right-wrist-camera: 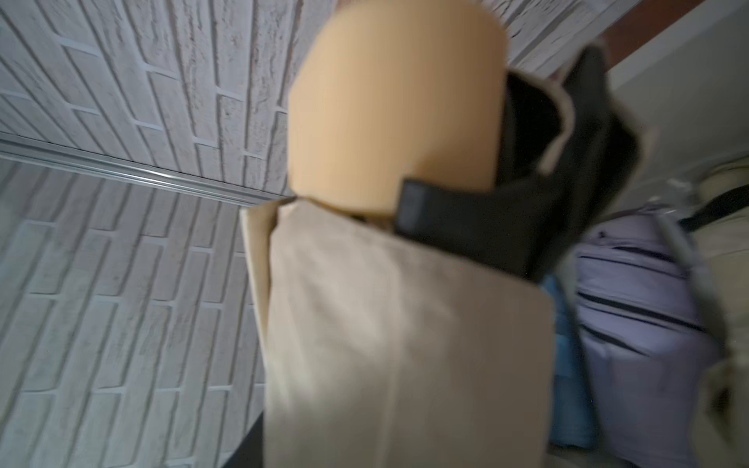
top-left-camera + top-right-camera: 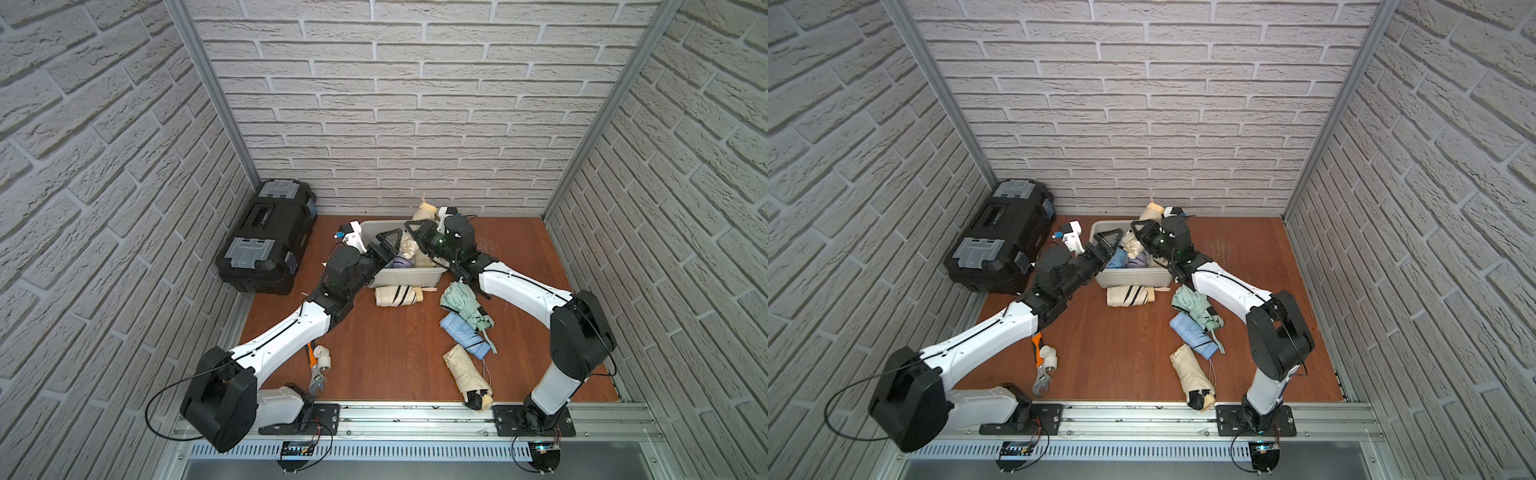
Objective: Put the umbrella into the storage box
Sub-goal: Pick up the umbrella from the center of the board, then place the umbrella in the storage box.
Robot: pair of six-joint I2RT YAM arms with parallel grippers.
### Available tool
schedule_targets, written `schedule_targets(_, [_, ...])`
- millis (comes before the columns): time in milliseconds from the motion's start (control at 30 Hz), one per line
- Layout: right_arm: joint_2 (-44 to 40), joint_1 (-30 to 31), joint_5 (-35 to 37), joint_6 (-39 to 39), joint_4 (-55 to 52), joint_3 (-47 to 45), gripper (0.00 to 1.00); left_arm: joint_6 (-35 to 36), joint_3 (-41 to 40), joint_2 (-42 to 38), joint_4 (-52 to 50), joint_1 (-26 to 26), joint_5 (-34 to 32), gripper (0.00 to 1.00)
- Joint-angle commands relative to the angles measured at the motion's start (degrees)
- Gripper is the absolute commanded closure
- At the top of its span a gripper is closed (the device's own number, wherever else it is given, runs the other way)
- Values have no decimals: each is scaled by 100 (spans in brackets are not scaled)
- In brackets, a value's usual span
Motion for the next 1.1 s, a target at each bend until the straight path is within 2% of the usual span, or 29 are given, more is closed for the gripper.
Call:
schedule_targets(0, [-310, -70, -64, -1866, -1605, 785, 58, 396, 179, -334, -1210, 244, -289, 6])
schedule_targets(100, [-52, -79, 31, -2552, -2354, 1292, 59, 389, 242, -432, -1936, 470, -424, 7])
schedule_targets(233, [516, -92, -57, -3101, -2991, 2073, 60, 371, 446, -349, -2919, 785, -467, 8])
schedule_targets(400, [1384, -85, -376, -3459, -3788, 3195, 61, 397, 630, -134, -3594, 984, -474, 10])
schedule_targets(600, [2135, -48, -501, -3415, -3925, 3761, 61, 334, 632, 65, -3727, 1054, -477, 11])
schedule_targets(1067, [3130, 68, -312, -3257, -3761, 4161, 59, 199, 634, 321, -3676, 1081, -510, 12])
